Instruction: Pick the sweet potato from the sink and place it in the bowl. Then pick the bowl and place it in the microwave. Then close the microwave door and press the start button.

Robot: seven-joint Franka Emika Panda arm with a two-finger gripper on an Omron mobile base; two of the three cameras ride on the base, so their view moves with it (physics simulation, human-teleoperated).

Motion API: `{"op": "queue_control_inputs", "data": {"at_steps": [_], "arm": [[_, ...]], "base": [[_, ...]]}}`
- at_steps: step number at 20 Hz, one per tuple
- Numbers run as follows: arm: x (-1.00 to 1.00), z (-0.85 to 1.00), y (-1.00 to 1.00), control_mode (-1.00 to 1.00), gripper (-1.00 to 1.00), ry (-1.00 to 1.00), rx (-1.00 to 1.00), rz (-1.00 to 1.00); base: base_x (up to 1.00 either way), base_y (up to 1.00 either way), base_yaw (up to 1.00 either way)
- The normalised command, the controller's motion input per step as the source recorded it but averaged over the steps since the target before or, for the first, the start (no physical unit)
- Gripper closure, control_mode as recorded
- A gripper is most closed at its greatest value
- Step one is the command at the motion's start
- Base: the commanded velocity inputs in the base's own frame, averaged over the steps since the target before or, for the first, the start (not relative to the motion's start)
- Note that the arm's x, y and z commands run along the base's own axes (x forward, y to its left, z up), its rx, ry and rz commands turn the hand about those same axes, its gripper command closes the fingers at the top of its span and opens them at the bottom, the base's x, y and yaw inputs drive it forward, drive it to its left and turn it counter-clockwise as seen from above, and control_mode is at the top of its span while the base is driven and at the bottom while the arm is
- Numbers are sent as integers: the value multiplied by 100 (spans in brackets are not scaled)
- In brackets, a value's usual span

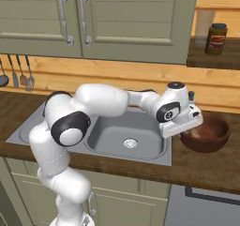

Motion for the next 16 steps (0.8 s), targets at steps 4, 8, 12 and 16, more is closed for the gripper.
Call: {"op": "queue_control_inputs", "data": {"at_steps": [4,8,12,16], "arm": [[-28,62,0,-100,100,14,0,41],[-63,53,21,-100,100,-10,2,31],[-62,51,49,-100,100,-20,3,26],[-45,52,66,-100,100,-5,1,31]], "base": [[0,0,0],[0,0,0],[0,0,0],[0,0,0]]}}
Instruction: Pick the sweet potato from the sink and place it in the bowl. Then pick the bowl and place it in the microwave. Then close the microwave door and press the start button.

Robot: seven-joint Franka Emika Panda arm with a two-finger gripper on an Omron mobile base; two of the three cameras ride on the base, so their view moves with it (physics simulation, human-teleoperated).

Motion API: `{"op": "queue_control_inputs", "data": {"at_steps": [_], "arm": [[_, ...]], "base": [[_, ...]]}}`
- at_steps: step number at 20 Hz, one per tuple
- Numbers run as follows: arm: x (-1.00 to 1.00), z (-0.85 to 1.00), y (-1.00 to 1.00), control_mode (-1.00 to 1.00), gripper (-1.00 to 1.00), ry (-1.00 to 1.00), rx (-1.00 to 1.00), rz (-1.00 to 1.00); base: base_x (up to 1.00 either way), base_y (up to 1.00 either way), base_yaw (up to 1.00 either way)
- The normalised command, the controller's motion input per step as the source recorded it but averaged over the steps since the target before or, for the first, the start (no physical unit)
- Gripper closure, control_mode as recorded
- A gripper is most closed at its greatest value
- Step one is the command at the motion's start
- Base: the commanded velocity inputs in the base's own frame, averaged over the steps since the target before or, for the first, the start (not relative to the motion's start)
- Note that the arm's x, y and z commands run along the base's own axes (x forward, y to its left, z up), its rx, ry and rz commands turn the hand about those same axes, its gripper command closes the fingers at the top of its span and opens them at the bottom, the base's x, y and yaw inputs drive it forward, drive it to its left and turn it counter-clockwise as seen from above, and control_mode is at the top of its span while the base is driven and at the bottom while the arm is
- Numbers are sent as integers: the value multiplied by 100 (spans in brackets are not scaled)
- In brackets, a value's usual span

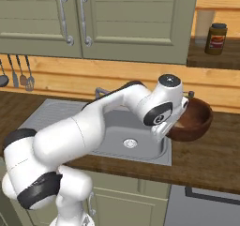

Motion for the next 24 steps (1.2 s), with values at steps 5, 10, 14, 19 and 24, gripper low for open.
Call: {"op": "queue_control_inputs", "data": {"at_steps": [5,10,14,19,24], "arm": [[-35,30,77,-100,100,2,8,32],[-25,10,94,-100,100,-4,8,26],[-2,18,99,-100,100,-15,0,19],[-8,20,79,-100,100,-12,-2,4],[-6,13,68,-100,100,-6,-3,0]], "base": [[0,0,0],[0,0,0],[0,0,0],[0,0,0],[0,0,0]]}}
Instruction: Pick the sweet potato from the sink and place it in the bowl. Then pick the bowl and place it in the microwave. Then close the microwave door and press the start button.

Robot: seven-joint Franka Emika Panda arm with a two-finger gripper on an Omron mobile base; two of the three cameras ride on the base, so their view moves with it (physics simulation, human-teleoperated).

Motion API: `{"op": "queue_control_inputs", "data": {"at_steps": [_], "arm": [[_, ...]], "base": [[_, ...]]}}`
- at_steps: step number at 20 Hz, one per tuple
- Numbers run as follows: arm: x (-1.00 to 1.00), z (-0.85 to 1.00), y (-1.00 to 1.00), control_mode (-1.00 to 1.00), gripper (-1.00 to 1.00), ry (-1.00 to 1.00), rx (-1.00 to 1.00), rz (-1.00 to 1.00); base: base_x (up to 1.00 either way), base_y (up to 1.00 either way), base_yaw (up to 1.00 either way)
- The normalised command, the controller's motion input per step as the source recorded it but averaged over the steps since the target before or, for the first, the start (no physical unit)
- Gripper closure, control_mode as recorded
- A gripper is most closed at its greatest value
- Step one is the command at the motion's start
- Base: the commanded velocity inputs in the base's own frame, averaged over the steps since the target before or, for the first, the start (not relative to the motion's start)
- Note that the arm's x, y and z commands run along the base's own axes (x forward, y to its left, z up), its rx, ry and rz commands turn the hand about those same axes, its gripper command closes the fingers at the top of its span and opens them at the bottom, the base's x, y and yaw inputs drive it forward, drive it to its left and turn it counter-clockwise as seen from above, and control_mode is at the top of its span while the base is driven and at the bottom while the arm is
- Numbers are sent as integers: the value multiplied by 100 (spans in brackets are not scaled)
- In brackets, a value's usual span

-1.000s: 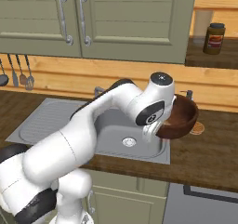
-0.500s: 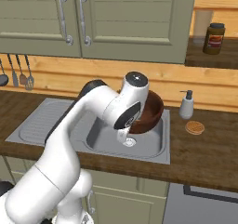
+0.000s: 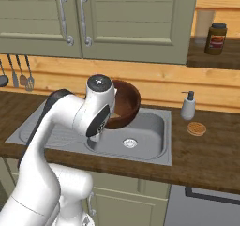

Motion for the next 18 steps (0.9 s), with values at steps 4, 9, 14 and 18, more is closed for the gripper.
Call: {"op": "queue_control_inputs", "data": {"at_steps": [4,9,14,18], "arm": [[0,10,32,-100,100,0,-2,0],[0,1,3,100,100,0,-1,0],[0,0,0,100,100,0,0,0],[0,0,0,100,100,0,0,0]], "base": [[0,0,0],[-26,0,1],[-79,-16,3],[-59,-32,-18]]}}
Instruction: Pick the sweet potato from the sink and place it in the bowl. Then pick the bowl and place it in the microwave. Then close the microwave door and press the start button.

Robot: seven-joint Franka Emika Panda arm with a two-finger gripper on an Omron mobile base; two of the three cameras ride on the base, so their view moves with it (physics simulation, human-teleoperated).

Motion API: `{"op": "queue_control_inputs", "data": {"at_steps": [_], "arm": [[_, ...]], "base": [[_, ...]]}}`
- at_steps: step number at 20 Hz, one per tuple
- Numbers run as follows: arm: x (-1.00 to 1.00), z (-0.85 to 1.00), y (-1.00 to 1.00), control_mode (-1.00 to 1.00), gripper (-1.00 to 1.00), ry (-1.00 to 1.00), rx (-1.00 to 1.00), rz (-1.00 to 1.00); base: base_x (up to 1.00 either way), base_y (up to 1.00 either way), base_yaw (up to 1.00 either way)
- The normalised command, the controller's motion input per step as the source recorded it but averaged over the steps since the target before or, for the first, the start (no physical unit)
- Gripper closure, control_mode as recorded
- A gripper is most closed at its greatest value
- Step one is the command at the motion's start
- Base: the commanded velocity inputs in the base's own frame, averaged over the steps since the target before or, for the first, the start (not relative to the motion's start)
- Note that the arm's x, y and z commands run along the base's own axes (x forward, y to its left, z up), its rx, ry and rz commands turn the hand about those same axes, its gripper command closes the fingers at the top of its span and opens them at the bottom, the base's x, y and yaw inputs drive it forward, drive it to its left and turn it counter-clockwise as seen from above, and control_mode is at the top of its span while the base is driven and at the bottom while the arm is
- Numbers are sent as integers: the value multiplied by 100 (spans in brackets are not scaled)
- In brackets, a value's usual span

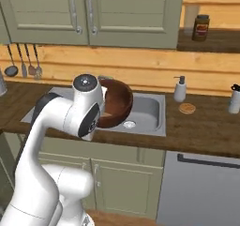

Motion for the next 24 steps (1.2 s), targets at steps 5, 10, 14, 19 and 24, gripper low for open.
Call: {"op": "queue_control_inputs", "data": {"at_steps": [5,10,14,19,24], "arm": [[0,0,0,100,100,0,0,0],[0,0,0,100,100,0,0,0],[0,0,0,100,100,0,0,0],[0,0,0,100,100,0,0,0],[0,0,0,100,100,0,0,0]], "base": [[-2,-6,-64],[-2,-2,-72],[0,-1,-65],[0,-11,-63],[0,-19,-64]]}}
